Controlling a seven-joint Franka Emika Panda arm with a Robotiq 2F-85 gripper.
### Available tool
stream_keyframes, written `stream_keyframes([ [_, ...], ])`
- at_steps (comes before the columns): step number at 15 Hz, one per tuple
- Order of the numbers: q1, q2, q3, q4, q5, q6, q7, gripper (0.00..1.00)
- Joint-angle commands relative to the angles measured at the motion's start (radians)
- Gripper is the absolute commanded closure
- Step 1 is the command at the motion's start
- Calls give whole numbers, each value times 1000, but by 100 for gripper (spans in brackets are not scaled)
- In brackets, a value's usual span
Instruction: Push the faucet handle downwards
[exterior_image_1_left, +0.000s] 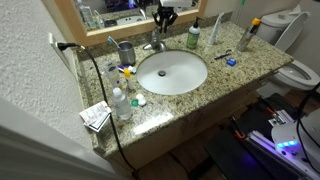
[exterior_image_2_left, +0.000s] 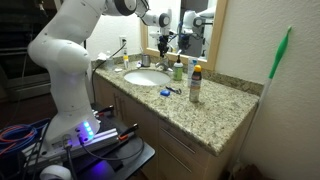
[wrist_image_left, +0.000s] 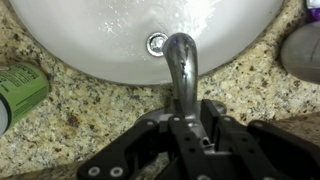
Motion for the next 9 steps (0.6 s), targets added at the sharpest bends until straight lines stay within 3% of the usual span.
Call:
stream_keyframes([
  [1,-18,-23,11,3,32,39,-37,42],
  [4,-8,-15,-3,22,31,73,-13,19],
  [5,-1,-8,-1,22,25,40,-12,38],
  [7,-2,-8,-3,32,25,56,-10,23],
  [8,0,7,-9,49,15,25,-7,2],
  [9,1,27,-11,64,11,30,-6,5],
])
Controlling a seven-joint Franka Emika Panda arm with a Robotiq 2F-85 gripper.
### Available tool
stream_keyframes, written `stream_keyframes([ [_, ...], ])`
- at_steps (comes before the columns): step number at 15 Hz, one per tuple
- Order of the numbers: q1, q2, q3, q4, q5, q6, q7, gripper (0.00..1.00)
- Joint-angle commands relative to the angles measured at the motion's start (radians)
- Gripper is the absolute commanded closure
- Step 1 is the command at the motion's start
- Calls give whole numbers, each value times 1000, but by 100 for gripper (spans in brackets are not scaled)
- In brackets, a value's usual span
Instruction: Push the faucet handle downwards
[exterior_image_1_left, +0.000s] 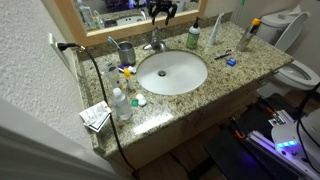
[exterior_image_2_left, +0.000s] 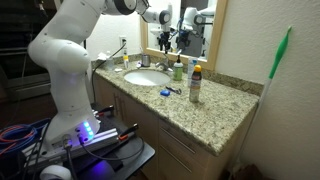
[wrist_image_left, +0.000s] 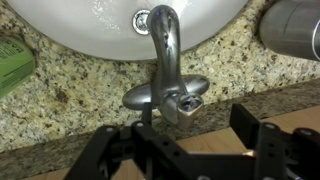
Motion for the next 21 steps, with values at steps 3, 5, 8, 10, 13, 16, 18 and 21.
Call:
stream_keyframes([
  [3,5,79,-1,68,-8,-12,-7,0],
  [5,7,93,2,83,-6,-15,-14,0],
  [8,8,79,3,90,-7,-47,-15,34],
  [10,8,72,0,105,-9,-75,-12,47],
  [13,4,78,-5,129,-12,-129,-5,67],
  [16,-5,85,-3,131,0,-168,-5,90],
  [18,-7,87,0,126,11,-162,-1,93],
  [21,-9,83,6,128,20,-205,-1,93],
])
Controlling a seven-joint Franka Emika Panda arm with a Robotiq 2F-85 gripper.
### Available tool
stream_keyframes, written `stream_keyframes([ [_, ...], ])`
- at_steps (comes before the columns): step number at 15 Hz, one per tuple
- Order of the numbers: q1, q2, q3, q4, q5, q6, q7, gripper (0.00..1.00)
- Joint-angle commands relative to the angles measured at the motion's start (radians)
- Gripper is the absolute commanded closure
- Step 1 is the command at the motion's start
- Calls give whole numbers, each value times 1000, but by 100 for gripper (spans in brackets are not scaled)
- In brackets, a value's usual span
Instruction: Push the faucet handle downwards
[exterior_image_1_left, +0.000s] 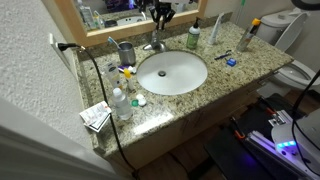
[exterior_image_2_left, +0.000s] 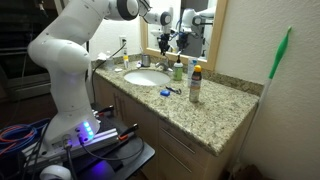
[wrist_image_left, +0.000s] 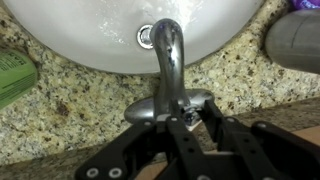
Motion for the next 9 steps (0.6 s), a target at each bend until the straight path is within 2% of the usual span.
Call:
stream_keyframes([
  [1,-15,15,12,22,23,-114,-4,93],
  [5,-26,53,30,27,69,-208,-15,93],
  [9,-9,87,4,39,50,-201,20,93],
])
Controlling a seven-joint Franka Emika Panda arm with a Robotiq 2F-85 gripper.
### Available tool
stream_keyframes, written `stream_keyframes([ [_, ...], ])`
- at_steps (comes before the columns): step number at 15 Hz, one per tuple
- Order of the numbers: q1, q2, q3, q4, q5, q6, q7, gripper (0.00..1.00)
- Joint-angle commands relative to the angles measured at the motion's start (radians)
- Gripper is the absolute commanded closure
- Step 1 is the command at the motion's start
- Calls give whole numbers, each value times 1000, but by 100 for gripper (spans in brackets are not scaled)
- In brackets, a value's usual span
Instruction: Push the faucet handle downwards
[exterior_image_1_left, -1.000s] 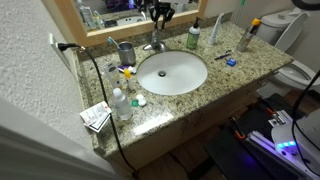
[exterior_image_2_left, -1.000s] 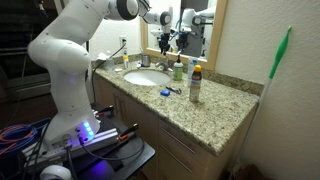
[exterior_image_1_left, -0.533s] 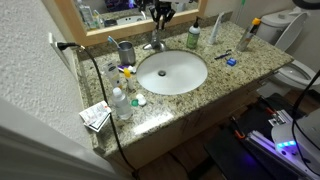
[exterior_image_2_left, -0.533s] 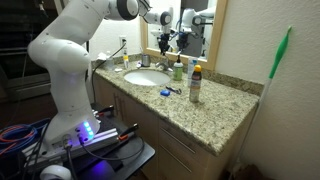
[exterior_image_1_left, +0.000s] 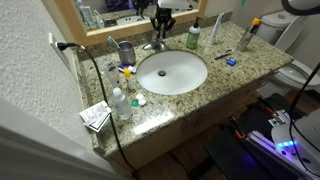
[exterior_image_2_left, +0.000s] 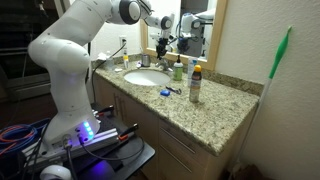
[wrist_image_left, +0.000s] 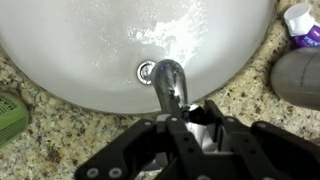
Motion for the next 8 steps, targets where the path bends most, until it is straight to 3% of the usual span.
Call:
stream_keyframes([
  [1,-1,31,-7,3,-9,-80,28,93],
  [2,2,22,-8,-1,-11,-72,35,79],
  [3,-2,10,-3,-2,-3,-69,30,46],
  [5,-3,-41,-2,-22,-5,-54,14,39],
  [8,-7,-136,-4,-70,-10,-20,-12,17],
])
